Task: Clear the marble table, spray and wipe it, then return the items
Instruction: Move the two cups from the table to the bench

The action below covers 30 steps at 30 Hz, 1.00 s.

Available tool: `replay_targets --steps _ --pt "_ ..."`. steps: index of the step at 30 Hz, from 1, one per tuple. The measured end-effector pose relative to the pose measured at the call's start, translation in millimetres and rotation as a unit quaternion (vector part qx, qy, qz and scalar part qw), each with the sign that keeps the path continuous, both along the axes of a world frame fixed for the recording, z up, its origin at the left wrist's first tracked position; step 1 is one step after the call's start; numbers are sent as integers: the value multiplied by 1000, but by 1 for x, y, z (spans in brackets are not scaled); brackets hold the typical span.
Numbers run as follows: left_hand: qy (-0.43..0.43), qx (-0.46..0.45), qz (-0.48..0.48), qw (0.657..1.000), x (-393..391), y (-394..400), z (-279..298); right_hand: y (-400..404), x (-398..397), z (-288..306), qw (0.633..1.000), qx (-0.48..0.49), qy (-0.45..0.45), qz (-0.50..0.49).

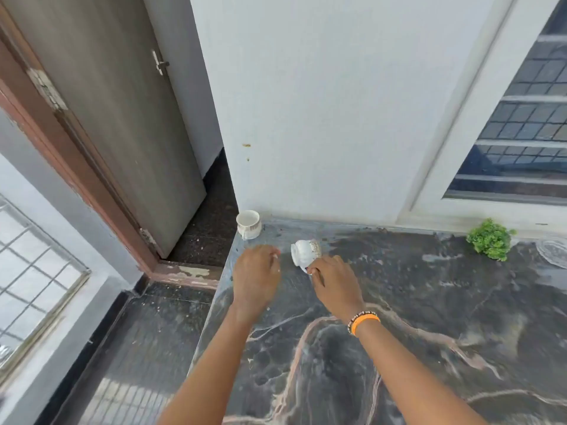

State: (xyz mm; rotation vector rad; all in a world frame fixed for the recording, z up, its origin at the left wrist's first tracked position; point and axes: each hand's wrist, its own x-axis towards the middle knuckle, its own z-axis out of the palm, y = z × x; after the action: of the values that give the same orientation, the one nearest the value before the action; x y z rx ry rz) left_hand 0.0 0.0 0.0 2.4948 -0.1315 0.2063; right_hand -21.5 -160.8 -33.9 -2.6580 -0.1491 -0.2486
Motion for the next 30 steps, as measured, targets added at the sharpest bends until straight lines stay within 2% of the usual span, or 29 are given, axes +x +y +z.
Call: replay_targets --steps 2,6,8,12,15,18,21,26,28,30 --pt "56 -32 28 998 12 8 -18 2 9 -19 997 30 46 -55" --pt "132 -120 58 982 33 25 -58 8 30 -52 983 -39 127 -129" --pt "140 -164 78 973 43 31 -67 13 41 -58 973 0 150 -173" --pt "162 -197 98 962 75 43 -78 17 60 -67 938 99 212 -256" --pt "224 -269 127 928 109 46 -77 16 70 -75 920 130 233 -288" --pt "263 -349 163 885 132 46 -80 16 75 -84 903 171 218 -329" --pt "288 -380 151 866 142 44 -88 17 80 -88 894 194 207 -348" --pt "275 -349 115 889 145 41 -98 16 81 -85 896 196 209 -340" --pt "262 -329 98 902 138 38 -100 19 80 -80 883 260 205 -332" --pt "247 -324 92 909 129 35 -103 24 79 -78 846 374 200 -324"
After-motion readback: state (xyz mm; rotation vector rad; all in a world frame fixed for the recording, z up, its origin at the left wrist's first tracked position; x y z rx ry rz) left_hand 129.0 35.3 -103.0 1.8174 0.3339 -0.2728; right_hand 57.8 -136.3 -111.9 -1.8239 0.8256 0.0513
